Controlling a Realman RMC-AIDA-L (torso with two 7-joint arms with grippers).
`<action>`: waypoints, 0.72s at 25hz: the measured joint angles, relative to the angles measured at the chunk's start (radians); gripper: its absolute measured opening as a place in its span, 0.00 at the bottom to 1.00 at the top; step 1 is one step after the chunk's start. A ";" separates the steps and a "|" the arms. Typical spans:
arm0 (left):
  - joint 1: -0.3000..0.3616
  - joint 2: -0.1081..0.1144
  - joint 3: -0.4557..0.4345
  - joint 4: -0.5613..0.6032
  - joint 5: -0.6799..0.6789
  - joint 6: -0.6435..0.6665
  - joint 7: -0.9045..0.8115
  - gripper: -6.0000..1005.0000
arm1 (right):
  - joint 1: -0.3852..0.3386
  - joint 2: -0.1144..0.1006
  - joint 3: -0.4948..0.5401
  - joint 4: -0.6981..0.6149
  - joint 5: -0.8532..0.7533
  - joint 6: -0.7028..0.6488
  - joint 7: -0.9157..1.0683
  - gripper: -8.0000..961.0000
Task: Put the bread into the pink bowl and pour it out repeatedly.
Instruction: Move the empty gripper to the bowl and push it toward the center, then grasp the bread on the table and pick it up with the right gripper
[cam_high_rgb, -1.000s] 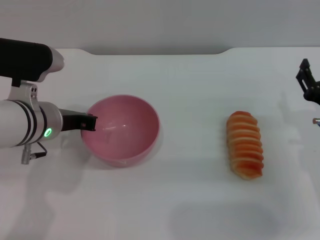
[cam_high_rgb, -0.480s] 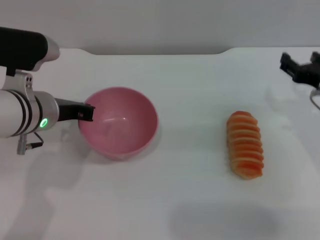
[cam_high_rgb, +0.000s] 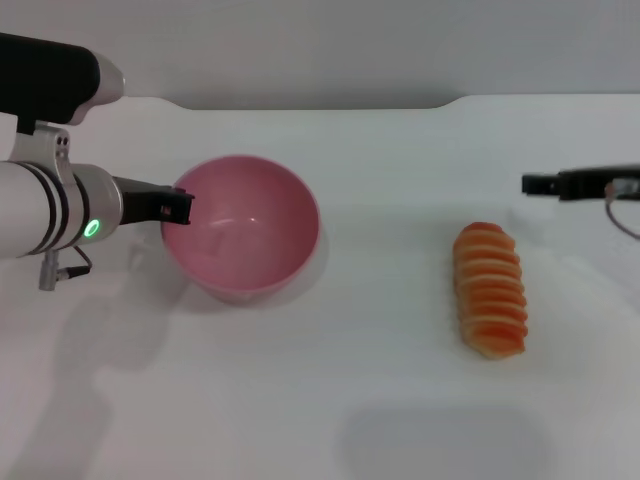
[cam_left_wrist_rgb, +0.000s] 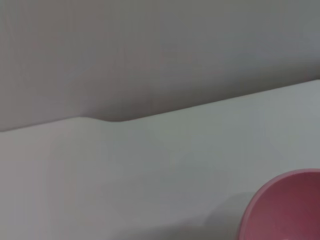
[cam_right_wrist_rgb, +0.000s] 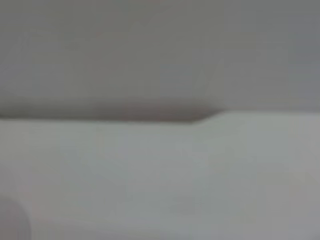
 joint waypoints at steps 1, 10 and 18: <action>-0.001 0.000 -0.001 0.000 0.000 0.004 0.002 0.05 | 0.010 0.001 -0.001 0.024 -0.002 0.003 0.000 0.79; -0.026 -0.001 -0.002 -0.025 -0.002 0.012 0.011 0.05 | 0.030 0.003 -0.056 0.073 0.063 -0.044 -0.010 0.79; -0.042 0.000 -0.002 -0.037 -0.004 0.013 0.012 0.05 | 0.061 0.003 -0.050 0.134 0.110 -0.045 -0.050 0.79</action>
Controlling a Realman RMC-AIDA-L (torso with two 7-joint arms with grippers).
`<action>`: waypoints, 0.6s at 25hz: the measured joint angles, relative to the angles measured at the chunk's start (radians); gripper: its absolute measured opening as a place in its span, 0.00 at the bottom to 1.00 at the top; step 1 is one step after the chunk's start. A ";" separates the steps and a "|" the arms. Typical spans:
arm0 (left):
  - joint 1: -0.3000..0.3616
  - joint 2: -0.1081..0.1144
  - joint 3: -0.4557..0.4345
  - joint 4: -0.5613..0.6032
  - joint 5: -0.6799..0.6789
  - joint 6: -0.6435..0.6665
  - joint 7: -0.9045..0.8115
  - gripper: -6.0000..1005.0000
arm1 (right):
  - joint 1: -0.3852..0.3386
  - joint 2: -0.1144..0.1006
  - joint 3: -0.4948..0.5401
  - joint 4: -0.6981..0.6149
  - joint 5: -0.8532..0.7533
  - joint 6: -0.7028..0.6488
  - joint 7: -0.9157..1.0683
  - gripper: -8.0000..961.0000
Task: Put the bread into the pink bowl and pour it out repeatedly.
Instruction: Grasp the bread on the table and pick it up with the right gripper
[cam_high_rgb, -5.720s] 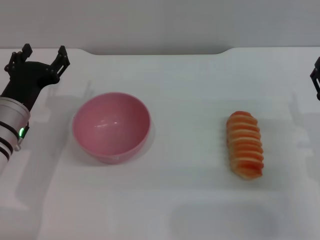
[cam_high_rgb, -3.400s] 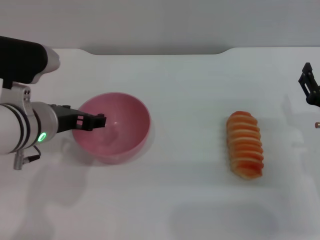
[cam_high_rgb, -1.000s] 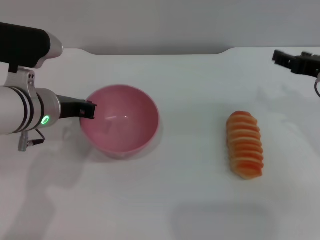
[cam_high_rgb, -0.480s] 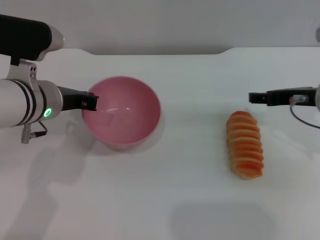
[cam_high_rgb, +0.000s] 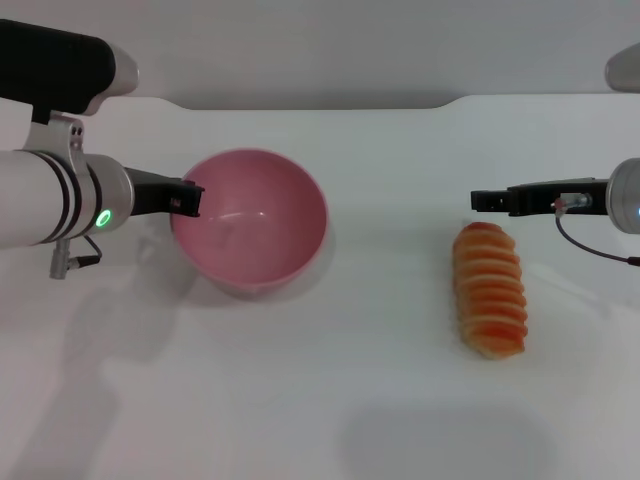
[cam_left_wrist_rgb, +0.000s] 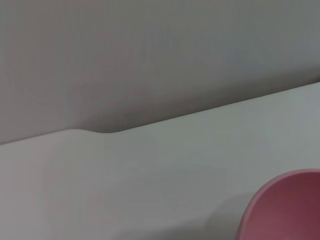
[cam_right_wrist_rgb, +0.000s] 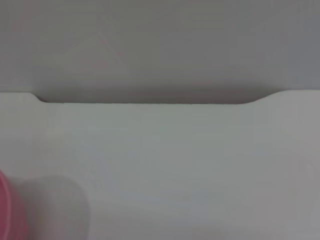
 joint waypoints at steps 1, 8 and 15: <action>-0.001 0.000 0.000 0.000 0.000 0.001 0.000 0.05 | 0.008 0.000 0.006 0.014 0.003 0.000 0.000 0.79; -0.014 0.001 -0.010 -0.013 -0.001 0.003 0.000 0.05 | 0.029 0.001 0.001 0.053 0.010 0.001 0.002 0.79; -0.030 0.000 -0.012 -0.024 -0.001 0.003 0.000 0.05 | 0.066 0.001 -0.004 0.130 0.050 0.006 0.010 0.79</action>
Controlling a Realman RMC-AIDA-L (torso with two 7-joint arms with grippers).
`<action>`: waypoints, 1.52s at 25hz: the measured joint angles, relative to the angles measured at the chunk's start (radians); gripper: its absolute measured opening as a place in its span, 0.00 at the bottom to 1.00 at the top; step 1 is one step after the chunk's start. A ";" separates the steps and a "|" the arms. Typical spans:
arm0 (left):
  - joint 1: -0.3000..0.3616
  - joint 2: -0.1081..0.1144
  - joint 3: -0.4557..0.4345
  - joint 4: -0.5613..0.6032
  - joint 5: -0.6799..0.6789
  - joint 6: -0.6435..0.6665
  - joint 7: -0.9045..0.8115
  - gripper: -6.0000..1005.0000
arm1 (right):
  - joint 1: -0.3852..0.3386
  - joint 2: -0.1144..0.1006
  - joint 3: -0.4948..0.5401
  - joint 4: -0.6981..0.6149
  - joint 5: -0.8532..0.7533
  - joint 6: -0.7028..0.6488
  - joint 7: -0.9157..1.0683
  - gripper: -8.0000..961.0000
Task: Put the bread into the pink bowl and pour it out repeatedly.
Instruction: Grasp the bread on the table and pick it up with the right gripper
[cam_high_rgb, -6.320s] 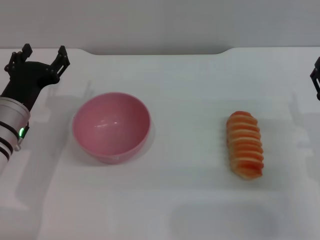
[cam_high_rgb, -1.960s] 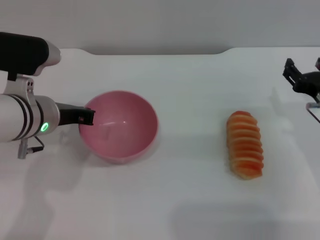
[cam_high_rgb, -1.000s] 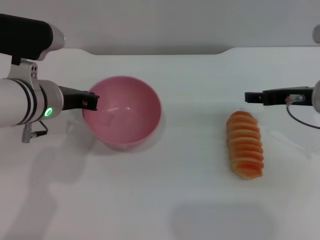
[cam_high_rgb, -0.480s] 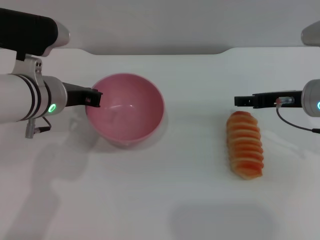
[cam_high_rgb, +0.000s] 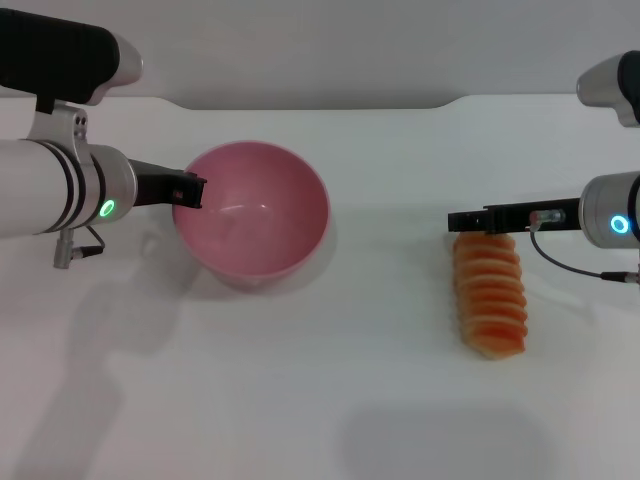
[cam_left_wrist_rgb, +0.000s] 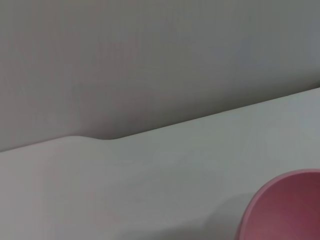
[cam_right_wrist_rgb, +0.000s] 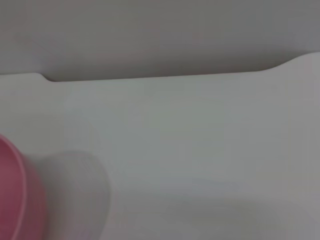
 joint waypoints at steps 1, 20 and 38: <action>-0.001 0.000 0.000 -0.001 0.000 0.000 0.000 0.05 | 0.000 0.000 0.000 0.004 0.001 -0.002 0.000 0.79; -0.011 0.001 -0.013 -0.002 0.000 0.012 -0.001 0.05 | 0.075 -0.004 -0.023 0.100 -0.050 -0.004 0.004 0.67; -0.014 -0.002 -0.010 -0.002 -0.007 0.013 0.010 0.05 | 0.053 -0.003 -0.037 -0.015 -0.068 0.032 0.014 0.27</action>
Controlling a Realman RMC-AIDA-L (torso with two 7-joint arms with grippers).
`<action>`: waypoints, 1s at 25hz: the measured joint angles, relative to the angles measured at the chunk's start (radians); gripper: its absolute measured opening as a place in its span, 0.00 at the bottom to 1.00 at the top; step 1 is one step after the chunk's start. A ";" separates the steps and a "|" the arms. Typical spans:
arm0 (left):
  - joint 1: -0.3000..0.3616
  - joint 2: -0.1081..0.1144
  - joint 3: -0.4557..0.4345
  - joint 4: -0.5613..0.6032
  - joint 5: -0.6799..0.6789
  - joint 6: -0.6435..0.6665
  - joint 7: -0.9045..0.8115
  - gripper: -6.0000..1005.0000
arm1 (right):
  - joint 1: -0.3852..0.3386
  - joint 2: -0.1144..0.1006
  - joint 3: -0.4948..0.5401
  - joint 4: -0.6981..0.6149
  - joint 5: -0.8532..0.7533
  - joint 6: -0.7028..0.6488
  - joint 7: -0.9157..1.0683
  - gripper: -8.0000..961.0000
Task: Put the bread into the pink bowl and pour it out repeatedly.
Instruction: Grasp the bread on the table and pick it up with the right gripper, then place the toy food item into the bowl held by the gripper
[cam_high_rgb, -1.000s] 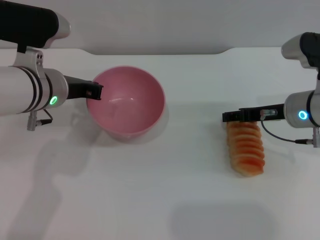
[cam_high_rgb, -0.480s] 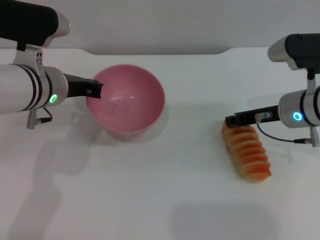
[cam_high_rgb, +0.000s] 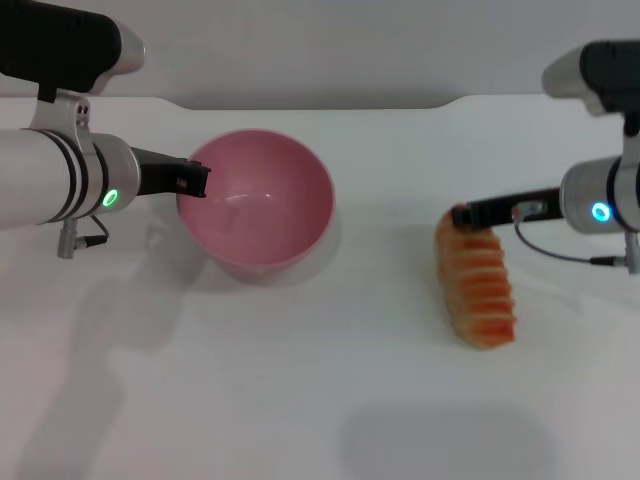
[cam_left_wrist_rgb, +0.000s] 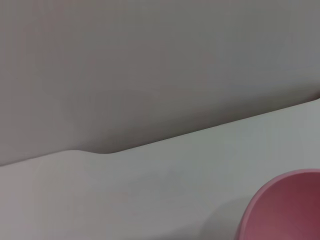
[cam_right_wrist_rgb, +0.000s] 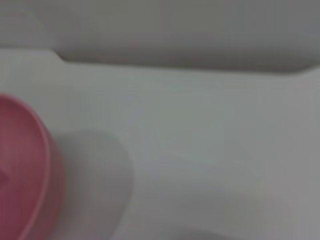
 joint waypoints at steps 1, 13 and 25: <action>0.000 0.000 0.002 0.000 0.000 0.001 0.000 0.05 | -0.003 -0.001 0.003 -0.027 -0.008 0.005 0.004 0.26; -0.030 -0.002 0.024 -0.053 -0.024 0.042 0.001 0.05 | 0.009 0.000 0.001 -0.458 -0.106 0.125 0.095 0.16; -0.055 -0.002 0.071 -0.044 -0.084 0.087 0.003 0.05 | 0.059 0.004 -0.087 -0.452 -0.101 0.005 0.105 0.09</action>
